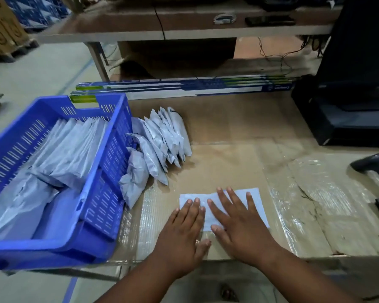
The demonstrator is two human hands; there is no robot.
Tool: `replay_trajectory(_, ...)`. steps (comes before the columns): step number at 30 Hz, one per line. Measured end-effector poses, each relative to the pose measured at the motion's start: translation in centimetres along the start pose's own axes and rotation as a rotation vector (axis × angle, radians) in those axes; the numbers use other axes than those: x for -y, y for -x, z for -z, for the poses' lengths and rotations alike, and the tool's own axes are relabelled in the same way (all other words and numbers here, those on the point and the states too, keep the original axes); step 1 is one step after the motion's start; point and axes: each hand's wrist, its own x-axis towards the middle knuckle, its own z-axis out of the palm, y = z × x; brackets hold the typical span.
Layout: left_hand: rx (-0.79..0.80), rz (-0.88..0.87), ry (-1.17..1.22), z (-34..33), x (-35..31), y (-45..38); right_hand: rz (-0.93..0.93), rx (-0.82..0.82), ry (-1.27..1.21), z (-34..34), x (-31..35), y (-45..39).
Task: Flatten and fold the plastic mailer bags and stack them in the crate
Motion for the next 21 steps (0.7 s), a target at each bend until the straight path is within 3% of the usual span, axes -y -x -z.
replay_trajectory(7,0.066,-0.020,0.007,1.1,0.4,-0.9,0.009,0.156,-0.008,-1.7,-0.3,0.6)
replay_trajectory(10,0.001,-0.014,-0.018,2.6,-0.9,-2.6,-0.004,0.186,-0.074,-1.4,-0.5,0.1)
replay_trajectory(13,0.052,-0.039,0.041,1.4,-1.8,-3.2,0.016,0.252,-0.226,0.3,-1.3,-0.3)
replay_trajectory(16,0.104,-0.055,0.040,0.7,-1.3,-3.0,-0.017,0.211,-0.438,1.2,-3.2,0.8)
replay_trajectory(21,0.132,-0.020,-0.014,2.1,-2.8,-4.4,-0.033,0.181,-0.110,-0.5,-4.4,3.0)
